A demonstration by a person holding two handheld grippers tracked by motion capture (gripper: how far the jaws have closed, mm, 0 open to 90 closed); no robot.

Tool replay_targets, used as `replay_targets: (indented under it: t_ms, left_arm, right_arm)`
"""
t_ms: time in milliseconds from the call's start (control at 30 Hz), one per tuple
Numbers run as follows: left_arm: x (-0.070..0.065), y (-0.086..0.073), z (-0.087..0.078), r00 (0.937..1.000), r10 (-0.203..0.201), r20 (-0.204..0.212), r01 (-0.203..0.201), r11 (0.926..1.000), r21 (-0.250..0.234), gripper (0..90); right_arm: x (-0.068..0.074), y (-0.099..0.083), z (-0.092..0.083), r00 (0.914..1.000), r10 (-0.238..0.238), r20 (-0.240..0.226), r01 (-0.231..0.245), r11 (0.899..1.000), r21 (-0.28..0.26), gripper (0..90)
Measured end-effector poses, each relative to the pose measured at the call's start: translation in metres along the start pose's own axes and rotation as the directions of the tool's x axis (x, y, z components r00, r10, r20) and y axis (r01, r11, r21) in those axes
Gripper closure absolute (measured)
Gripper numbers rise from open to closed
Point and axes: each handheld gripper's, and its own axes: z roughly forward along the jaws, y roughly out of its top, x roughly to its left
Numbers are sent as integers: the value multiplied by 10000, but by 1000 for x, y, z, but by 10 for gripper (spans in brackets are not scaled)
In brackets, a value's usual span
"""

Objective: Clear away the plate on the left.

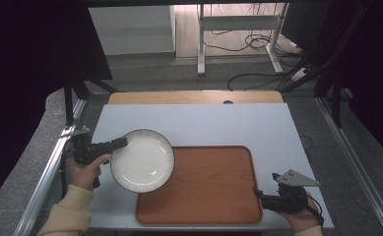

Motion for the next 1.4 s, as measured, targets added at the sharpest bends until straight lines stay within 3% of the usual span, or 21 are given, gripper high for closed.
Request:
replay_targets:
  t_ms: [767, 1400]
  left_arm:
    - [-31, -3, 49, 9962, 440, 748, -510, 9942, 944, 809]
    - [-49, -5, 78, 9917, 589, 1145, -737, 9889, 1292, 808]
  right_arm:
    - [0, 0, 0, 10000, -20, -27, 20, 10000, -3, 180]
    - [0, 0, 0, 10000, -21, -28, 21, 10000, -27, 180]
